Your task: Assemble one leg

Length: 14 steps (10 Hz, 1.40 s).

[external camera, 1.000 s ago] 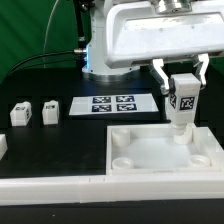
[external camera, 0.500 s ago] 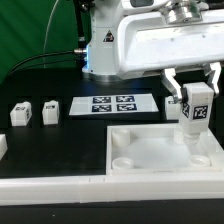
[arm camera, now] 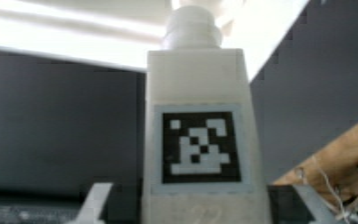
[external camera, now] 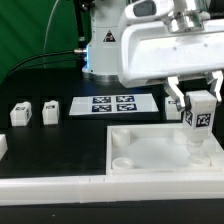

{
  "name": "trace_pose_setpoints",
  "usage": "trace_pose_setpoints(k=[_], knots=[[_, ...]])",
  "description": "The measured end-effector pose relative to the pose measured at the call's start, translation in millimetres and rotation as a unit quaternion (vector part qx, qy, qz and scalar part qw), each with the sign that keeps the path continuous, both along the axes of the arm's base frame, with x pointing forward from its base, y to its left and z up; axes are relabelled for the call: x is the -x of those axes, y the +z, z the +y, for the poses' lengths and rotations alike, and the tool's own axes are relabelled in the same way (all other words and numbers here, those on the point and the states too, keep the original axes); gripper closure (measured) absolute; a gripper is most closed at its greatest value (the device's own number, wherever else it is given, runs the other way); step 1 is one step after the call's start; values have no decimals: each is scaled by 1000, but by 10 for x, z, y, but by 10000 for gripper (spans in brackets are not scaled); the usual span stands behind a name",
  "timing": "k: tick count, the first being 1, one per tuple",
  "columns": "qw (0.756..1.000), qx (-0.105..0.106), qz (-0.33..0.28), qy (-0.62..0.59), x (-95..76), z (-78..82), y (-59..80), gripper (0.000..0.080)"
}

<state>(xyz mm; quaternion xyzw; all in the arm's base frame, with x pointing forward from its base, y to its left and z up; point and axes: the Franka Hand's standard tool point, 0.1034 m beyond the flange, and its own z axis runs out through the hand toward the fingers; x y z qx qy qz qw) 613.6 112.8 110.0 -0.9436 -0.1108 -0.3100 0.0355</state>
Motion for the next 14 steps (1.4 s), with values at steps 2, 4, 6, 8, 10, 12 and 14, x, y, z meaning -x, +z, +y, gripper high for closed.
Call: trace_pose_setpoints(k=[2, 4, 6, 8, 10, 12, 14], knots=[[1000, 0, 0, -1, -6, -10, 0, 506], [1000, 0, 1, -1, 1, -8, -20, 506], [1000, -1, 6, 2, 10, 29, -78, 506], [1000, -2, 5, 1, -17, 29, -78, 506], [1000, -2, 6, 1, -18, 29, -91, 506], [1000, -2, 6, 1, -5, 36, -135, 506], [1000, -2, 3, 0, -17, 33, -138, 506]])
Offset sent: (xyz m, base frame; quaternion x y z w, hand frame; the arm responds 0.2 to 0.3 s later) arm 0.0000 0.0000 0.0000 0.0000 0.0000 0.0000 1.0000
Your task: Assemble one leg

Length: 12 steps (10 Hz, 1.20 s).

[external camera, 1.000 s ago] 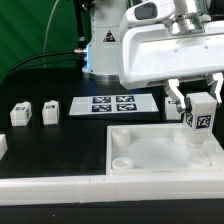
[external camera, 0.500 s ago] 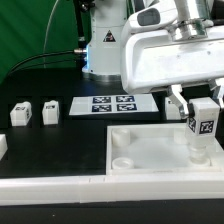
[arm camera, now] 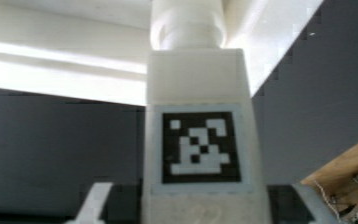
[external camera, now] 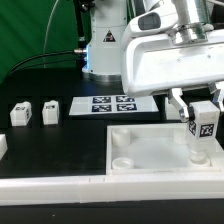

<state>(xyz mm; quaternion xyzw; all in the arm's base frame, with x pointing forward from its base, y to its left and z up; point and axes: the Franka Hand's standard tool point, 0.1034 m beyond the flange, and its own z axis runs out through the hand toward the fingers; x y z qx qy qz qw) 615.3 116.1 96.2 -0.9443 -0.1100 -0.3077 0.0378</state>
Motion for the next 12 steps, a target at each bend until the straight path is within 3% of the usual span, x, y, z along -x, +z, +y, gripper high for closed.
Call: trace_pose_setpoints(k=[9, 12], knots=[[1000, 8, 0, 16, -27, 56, -1, 506], [1000, 9, 4, 16, -16, 33, -76, 506]])
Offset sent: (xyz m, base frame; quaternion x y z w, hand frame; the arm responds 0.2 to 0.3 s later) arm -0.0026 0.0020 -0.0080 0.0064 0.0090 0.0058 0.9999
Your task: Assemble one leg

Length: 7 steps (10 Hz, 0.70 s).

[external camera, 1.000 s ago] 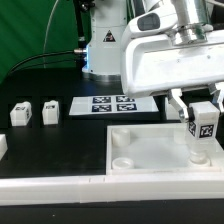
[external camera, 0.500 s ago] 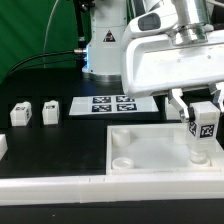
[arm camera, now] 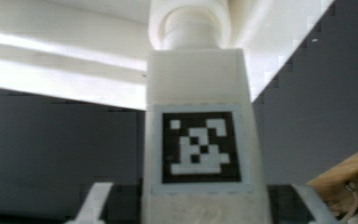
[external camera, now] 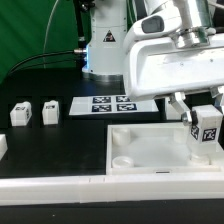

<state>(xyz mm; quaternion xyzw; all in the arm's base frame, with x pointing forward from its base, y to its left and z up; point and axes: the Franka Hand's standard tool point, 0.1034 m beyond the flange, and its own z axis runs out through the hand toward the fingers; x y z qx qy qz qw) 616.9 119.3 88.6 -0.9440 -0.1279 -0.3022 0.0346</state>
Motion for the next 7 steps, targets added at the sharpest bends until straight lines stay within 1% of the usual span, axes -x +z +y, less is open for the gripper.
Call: trace_pose_setpoints(k=[6, 7], knots=[[1000, 0, 1, 0, 5, -2, -11, 506], [1000, 3, 0, 1, 8, -39, -21, 506]])
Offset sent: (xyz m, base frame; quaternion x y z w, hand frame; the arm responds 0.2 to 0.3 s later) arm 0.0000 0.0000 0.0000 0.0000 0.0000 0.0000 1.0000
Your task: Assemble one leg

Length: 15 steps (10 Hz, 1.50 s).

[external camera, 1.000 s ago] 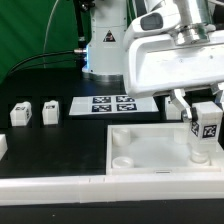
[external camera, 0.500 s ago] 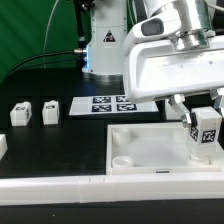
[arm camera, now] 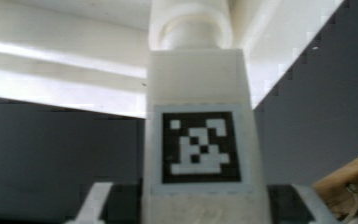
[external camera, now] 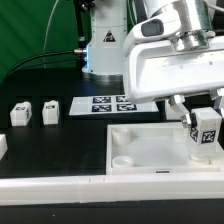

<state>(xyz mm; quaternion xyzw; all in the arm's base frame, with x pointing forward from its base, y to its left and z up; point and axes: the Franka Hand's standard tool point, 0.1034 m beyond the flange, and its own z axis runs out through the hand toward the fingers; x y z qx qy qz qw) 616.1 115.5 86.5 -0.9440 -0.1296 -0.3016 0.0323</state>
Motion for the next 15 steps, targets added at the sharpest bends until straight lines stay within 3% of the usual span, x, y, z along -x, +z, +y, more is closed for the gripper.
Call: trace_pose_setpoints(k=[2, 9, 11, 12, 13, 15], knots=[[1000, -1, -6, -13, 14, -170, -39, 506], [1000, -14, 10, -19, 14, -193, -51, 506], [1000, -14, 10, -18, 17, -182, -53, 225], [1000, -14, 13, -17, 23, -169, -56, 225], [1000, -14, 16, -15, 29, -157, -60, 165], [1000, -14, 17, -16, 30, -161, -62, 154]])
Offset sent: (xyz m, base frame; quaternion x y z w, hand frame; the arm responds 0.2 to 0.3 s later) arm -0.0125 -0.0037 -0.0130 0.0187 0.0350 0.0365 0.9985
